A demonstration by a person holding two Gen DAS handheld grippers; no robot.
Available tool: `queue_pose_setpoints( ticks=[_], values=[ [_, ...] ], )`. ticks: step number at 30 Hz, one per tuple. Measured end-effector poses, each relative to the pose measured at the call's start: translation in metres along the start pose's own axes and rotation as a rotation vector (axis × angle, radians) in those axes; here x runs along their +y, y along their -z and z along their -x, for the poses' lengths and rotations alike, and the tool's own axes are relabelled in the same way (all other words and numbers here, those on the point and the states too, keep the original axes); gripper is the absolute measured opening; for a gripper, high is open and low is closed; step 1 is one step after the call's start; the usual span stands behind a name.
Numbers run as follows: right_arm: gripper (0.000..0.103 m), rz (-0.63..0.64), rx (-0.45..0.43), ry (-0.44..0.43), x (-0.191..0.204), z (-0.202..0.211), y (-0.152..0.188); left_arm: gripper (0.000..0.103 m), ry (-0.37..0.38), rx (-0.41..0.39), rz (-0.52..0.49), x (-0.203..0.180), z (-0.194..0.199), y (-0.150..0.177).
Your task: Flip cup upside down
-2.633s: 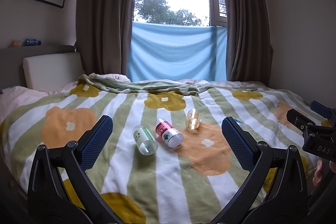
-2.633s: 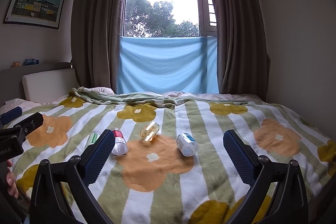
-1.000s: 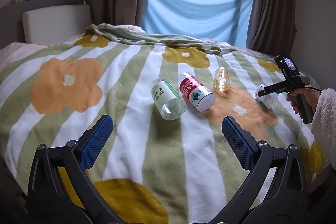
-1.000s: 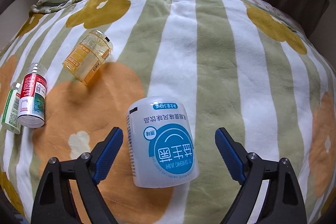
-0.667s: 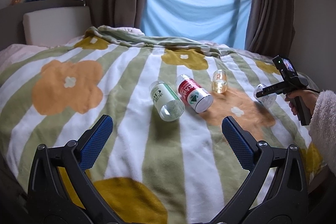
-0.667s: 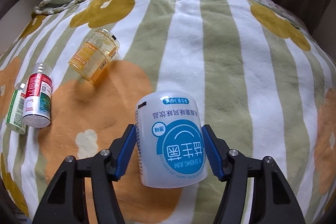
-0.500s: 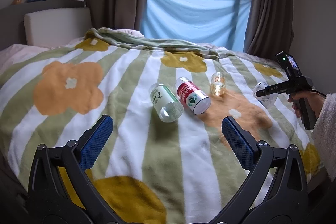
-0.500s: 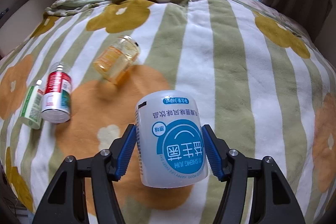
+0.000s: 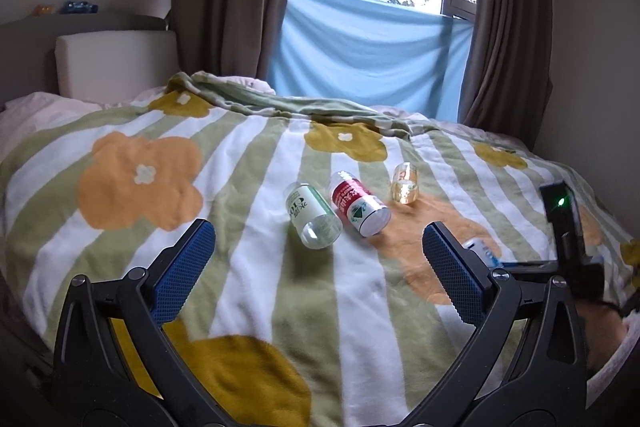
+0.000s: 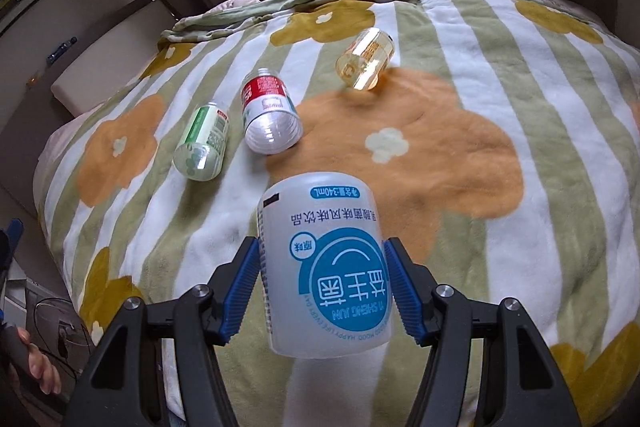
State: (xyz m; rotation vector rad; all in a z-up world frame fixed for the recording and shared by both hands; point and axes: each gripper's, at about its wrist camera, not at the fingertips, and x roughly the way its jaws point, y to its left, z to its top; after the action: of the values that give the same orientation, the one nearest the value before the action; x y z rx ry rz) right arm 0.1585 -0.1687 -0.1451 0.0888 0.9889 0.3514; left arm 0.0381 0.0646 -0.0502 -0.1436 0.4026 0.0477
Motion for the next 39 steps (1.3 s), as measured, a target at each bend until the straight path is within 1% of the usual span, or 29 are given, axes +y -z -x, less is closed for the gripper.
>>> queue_pose_setpoints(
  ticks=[2,5,13,16,17,18,19,21,23,24,26,28,30,31,33,35,37,38,39],
  values=[
    [0.059,0.032,0.002,0.037,0.007,-0.008,0.005,0.103,-0.001,-0.011,0.003,0.000,0.006,0.000],
    [0.059,0.067,0.003,0.101,0.011,-0.019,0.006,0.103,-0.002,0.001,0.007,0.001,0.008,0.001],
    [0.059,0.071,0.057,0.119,0.015,-0.042,0.011,0.103,0.000,0.031,0.026,0.005,0.007,0.002],
    [0.061,0.052,0.056,0.112,0.013,-0.043,0.011,0.103,-0.004,0.053,0.031,0.005,0.005,0.002],
    [0.064,0.046,0.053,0.101,0.012,-0.042,0.011,0.103,-0.007,0.060,0.032,0.005,0.005,0.002],
    [0.074,0.042,0.051,0.086,0.011,-0.041,0.011,0.103,-0.011,0.067,0.035,0.005,0.005,0.002],
    [0.088,0.041,0.041,0.075,0.011,-0.037,0.012,0.103,-0.012,0.076,0.038,0.004,0.004,0.002],
    [0.098,0.056,0.014,0.063,0.011,-0.028,0.014,0.103,-0.003,0.101,0.047,0.001,0.001,0.002],
    [0.100,0.074,0.000,0.070,0.011,-0.017,0.019,0.103,0.008,0.136,0.056,-0.004,-0.005,0.001],
    [0.103,0.075,-0.021,0.073,0.008,-0.010,0.022,0.103,0.008,0.161,0.061,-0.008,-0.011,-0.001],
    [0.103,0.053,-0.077,0.044,0.000,0.007,0.032,0.103,0.020,0.220,0.078,-0.019,-0.022,-0.004],
    [0.103,0.017,-0.138,0.011,-0.011,0.026,0.044,0.103,0.082,0.282,0.106,-0.030,-0.036,-0.011],
    [0.103,0.005,-0.184,-0.001,-0.020,0.044,0.053,0.103,0.105,0.340,0.108,-0.047,-0.053,-0.021],
    [0.103,0.003,-0.218,0.007,-0.025,0.055,0.058,0.103,0.128,0.367,0.094,-0.058,-0.064,-0.024],
    [0.103,-0.009,-0.290,0.032,-0.034,0.077,0.069,0.103,0.163,0.470,0.047,-0.082,-0.090,-0.029],
    [0.103,-0.046,-0.322,0.051,-0.044,0.094,0.079,0.103,0.196,0.593,0.028,-0.106,-0.117,-0.025],
    [0.103,-0.105,-0.349,0.091,-0.053,0.107,0.092,0.103,0.237,0.705,0.062,-0.120,-0.141,-0.016],
    [0.103,-0.125,-0.358,0.092,-0.057,0.110,0.098,0.103,0.244,0.749,0.083,-0.125,-0.151,-0.011],
    [0.103,-0.136,-0.368,0.076,-0.060,0.112,0.103,0.103,0.234,0.791,0.092,-0.131,-0.162,-0.005]
  ],
)
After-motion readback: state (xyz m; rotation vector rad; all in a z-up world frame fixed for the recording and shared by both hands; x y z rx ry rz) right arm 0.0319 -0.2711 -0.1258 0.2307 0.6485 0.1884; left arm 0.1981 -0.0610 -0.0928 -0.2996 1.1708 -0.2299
